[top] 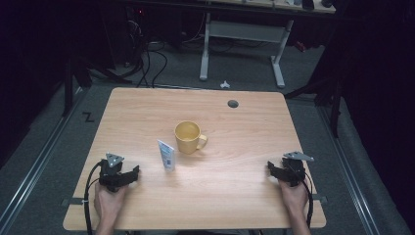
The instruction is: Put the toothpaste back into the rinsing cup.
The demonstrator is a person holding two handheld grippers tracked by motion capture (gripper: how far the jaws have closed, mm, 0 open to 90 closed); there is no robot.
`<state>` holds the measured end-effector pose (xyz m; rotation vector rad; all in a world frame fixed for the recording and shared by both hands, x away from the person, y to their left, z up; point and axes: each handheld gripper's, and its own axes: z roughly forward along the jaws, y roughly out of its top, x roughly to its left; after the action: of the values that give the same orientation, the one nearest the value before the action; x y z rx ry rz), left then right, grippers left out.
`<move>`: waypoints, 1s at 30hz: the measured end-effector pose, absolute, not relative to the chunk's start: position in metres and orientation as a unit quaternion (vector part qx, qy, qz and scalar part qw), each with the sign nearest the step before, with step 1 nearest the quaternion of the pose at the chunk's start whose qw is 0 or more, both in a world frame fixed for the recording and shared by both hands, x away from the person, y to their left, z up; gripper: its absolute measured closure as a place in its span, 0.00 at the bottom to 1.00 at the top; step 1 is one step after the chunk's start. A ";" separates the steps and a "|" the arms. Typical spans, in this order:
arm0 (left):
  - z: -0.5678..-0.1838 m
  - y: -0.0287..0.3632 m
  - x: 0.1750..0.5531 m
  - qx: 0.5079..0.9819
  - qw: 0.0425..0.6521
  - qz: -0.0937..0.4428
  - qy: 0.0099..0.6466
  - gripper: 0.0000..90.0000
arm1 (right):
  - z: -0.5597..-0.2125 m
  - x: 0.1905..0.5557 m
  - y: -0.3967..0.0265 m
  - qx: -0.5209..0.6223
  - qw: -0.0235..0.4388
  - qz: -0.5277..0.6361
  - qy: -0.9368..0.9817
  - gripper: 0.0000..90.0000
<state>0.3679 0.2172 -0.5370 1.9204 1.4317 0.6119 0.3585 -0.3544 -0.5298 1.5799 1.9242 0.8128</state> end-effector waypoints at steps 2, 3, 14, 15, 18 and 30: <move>-0.537 0.217 0.368 0.734 0.329 0.233 0.547 0.26 | -0.530 0.358 -0.354 0.582 0.258 0.300 0.710 0.38; -0.537 0.217 0.368 0.734 0.329 0.233 0.547 0.26 | -0.530 0.358 -0.354 0.582 0.258 0.300 0.711 0.38; -0.537 0.218 0.366 0.738 0.329 0.232 0.542 0.26 | -0.530 0.357 -0.354 0.581 0.256 0.300 0.712 0.38; -0.537 0.218 0.367 0.738 0.329 0.232 0.542 0.26 | -0.530 0.357 -0.354 0.581 0.256 0.301 0.712 0.38; -0.537 0.218 0.367 0.738 0.331 0.230 0.541 0.26 | -0.530 0.357 -0.353 0.580 0.256 0.301 0.712 0.38; -0.531 0.216 0.362 0.741 0.339 0.241 0.527 0.29 | -0.530 0.357 -0.353 0.580 0.258 0.300 0.712 0.38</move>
<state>0.3620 0.2163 -0.5312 1.9287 1.3731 0.6281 0.3570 -0.3533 -0.5299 1.5727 1.9314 0.8148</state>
